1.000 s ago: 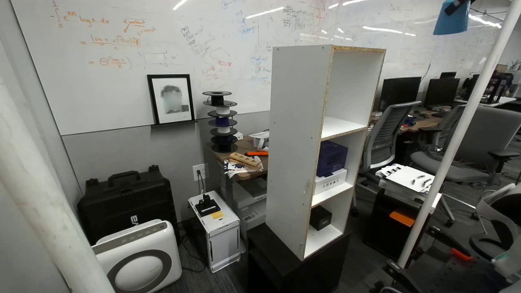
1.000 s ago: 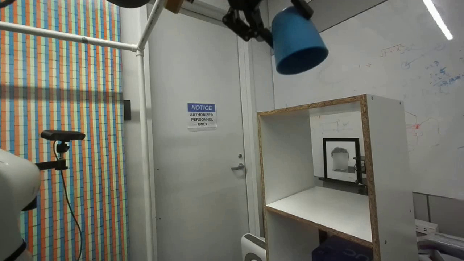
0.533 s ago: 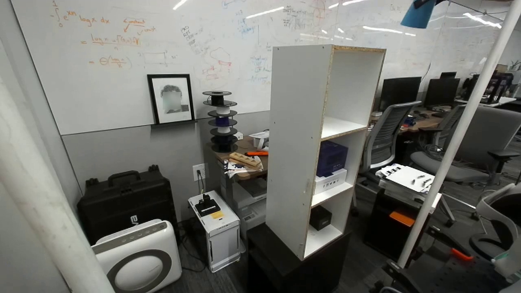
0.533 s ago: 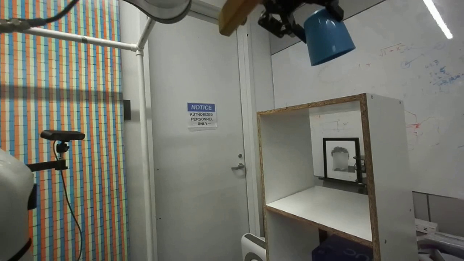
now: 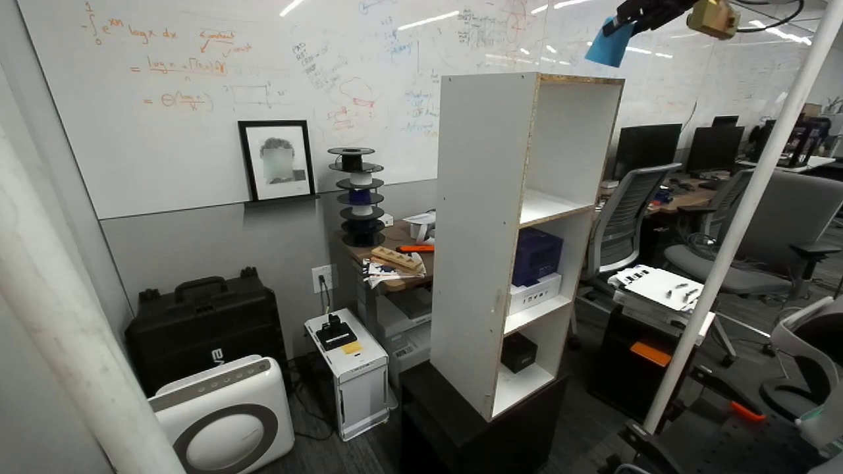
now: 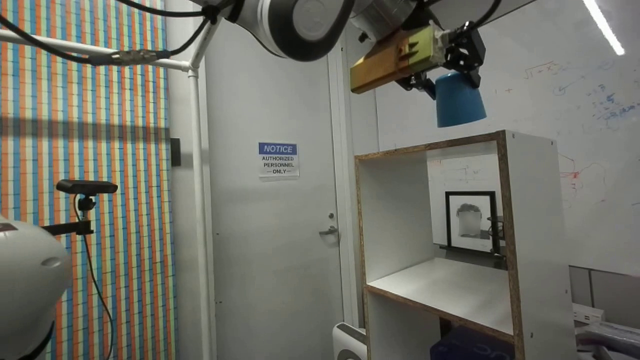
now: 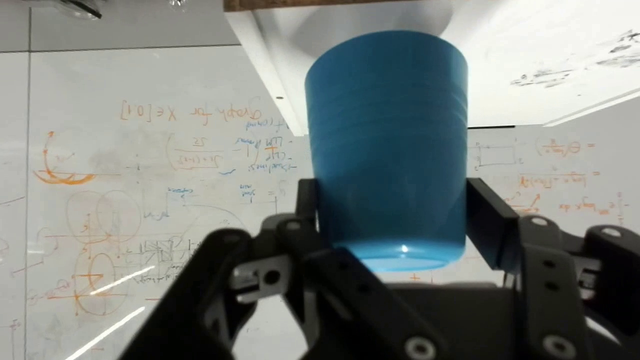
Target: Remove the cup from the shelve and put it on top of the cabinet
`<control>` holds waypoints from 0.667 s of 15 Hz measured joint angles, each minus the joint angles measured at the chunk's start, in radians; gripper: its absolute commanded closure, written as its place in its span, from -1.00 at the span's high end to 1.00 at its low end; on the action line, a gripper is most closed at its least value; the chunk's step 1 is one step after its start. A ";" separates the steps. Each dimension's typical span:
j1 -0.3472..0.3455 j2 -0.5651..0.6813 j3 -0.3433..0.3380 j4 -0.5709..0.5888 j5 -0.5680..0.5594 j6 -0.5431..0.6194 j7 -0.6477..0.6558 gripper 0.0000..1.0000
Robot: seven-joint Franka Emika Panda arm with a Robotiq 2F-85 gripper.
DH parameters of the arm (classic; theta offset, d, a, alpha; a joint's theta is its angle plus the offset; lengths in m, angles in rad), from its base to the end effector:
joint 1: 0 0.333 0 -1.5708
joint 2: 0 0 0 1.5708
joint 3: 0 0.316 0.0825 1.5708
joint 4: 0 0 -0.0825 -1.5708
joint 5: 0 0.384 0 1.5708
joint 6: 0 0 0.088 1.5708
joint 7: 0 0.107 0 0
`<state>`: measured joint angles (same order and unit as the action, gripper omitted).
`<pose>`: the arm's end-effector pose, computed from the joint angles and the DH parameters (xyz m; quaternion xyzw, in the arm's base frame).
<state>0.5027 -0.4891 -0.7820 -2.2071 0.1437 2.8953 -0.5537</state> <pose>0.4577 -0.2184 0.6342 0.8533 0.0084 0.5214 0.0019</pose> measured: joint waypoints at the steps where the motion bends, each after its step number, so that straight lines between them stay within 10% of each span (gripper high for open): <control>1: 0.036 0.012 -0.026 0.015 0.003 0.000 -0.003 0.81; 10: 0.081 0.032 -0.086 0.057 0.003 -0.053 -0.011 1.00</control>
<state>0.5835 -0.4571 -0.8679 -2.1499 0.1472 2.8420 -0.5644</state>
